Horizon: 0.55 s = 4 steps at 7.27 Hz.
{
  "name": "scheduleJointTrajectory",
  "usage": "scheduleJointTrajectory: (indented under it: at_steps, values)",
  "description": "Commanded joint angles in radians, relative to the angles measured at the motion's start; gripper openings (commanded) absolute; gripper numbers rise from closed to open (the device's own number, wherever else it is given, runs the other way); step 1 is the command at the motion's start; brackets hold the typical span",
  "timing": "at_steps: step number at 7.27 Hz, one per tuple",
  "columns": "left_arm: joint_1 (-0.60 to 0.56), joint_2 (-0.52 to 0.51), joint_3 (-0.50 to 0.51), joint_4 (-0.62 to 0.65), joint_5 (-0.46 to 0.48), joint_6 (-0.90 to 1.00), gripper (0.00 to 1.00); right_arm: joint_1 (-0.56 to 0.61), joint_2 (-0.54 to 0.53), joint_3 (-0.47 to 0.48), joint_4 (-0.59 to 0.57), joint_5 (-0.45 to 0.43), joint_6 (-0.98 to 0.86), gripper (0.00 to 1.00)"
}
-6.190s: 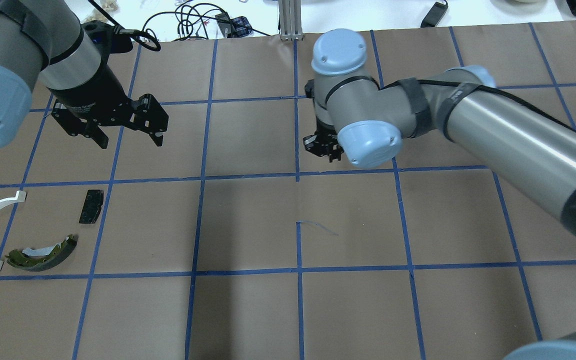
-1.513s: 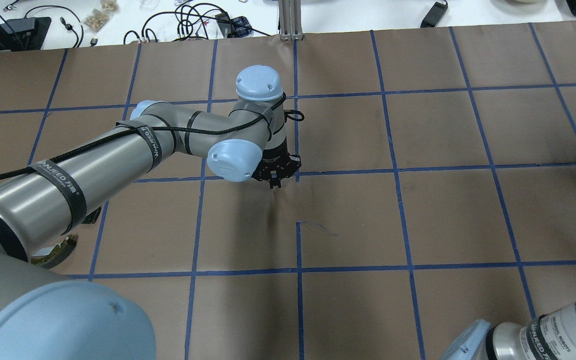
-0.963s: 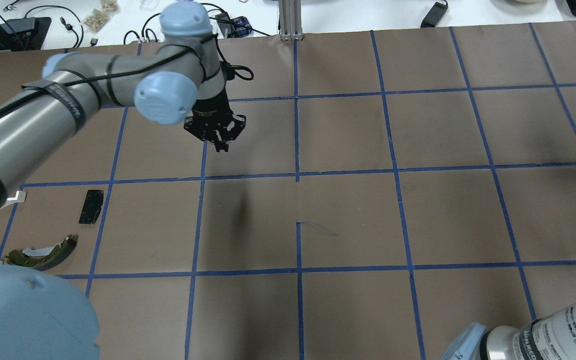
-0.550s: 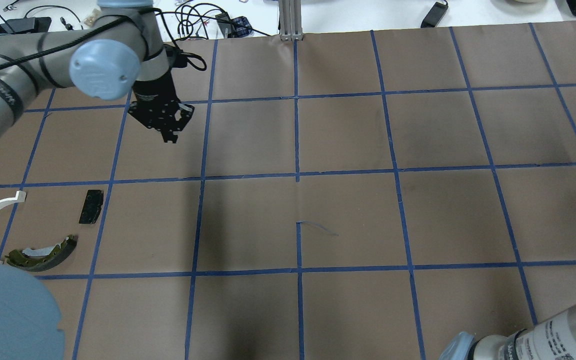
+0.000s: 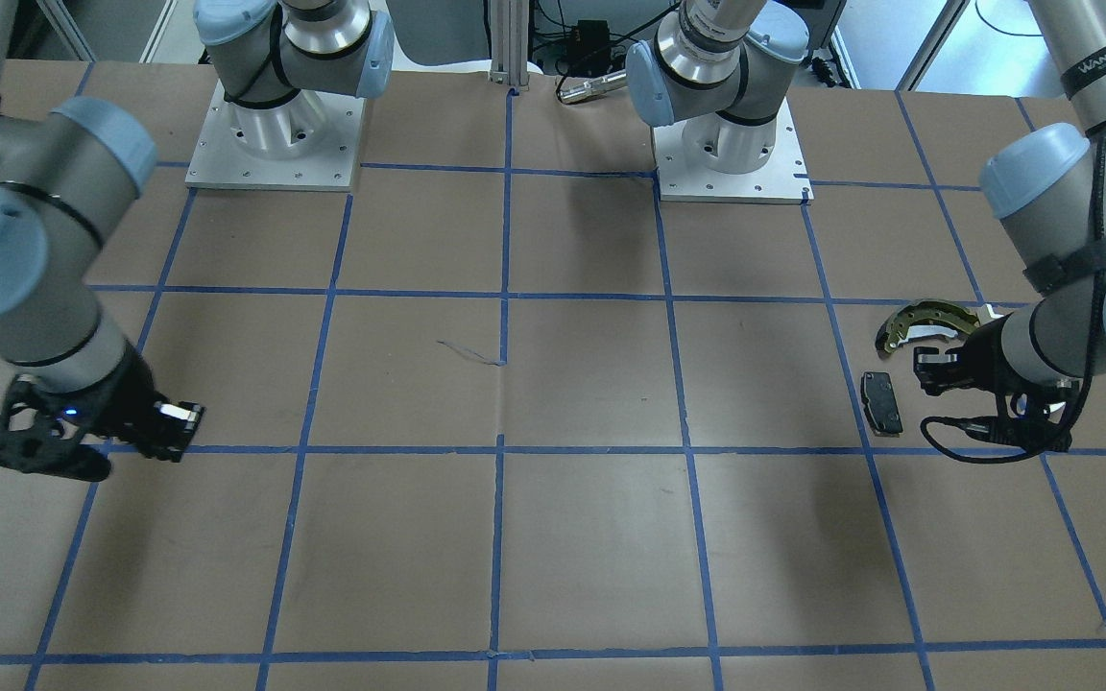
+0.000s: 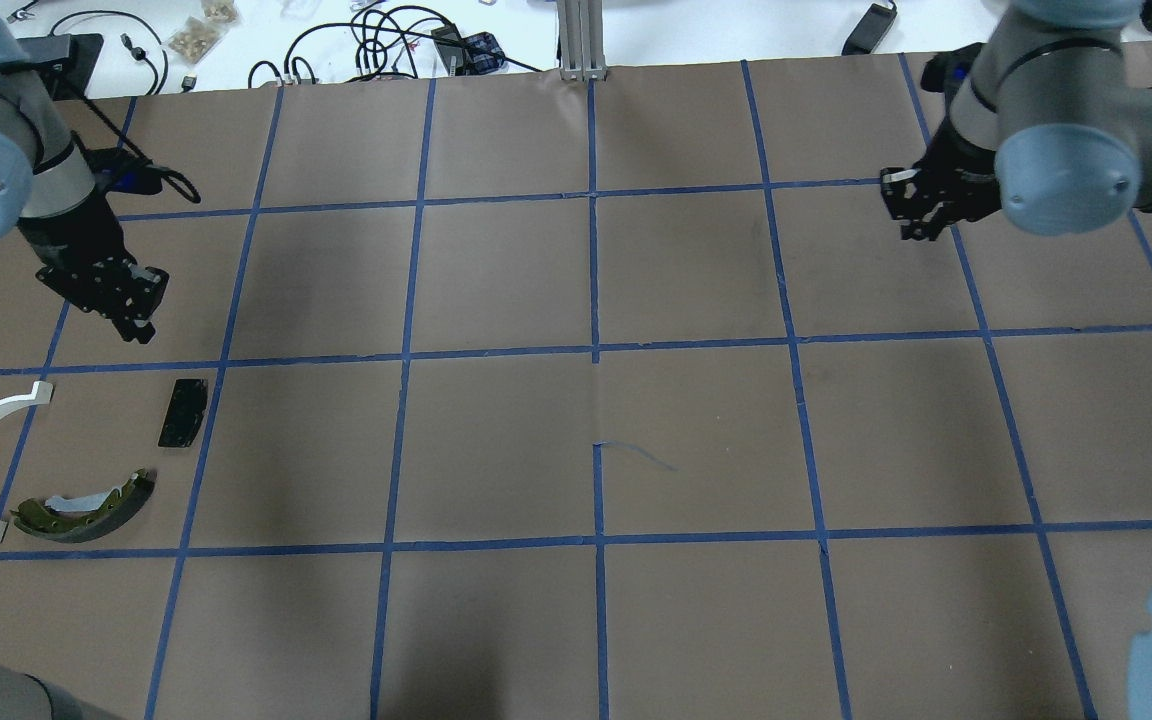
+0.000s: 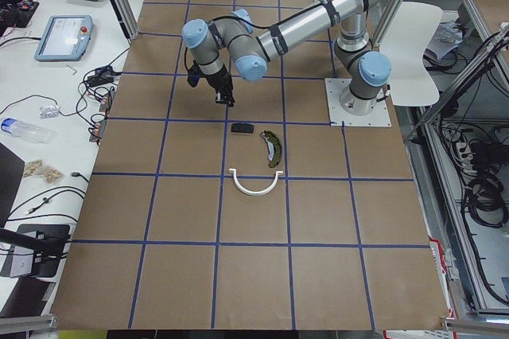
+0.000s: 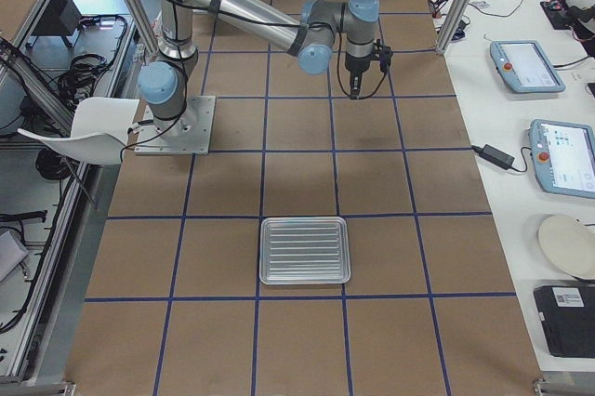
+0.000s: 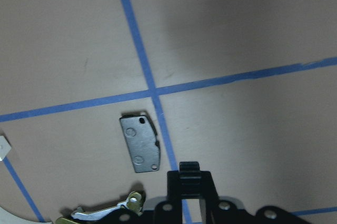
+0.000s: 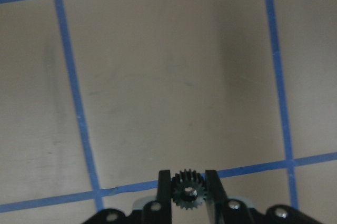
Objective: Place bearing gear from tray to pile
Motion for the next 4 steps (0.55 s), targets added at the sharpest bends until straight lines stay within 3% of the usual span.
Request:
scheduleJointTrajectory:
  at_steps: [1, 4]
  values:
    - [0.130, -0.024, -0.149, 0.270, 0.000, 0.111, 0.00, 0.243, 0.020, 0.003, -0.018, -0.001, 0.280, 0.06]
    - [0.172, -0.027, -0.208, 0.332, -0.002, 0.221, 0.00, 0.525, 0.163, -0.009, -0.201, -0.001, 0.536, 0.10]
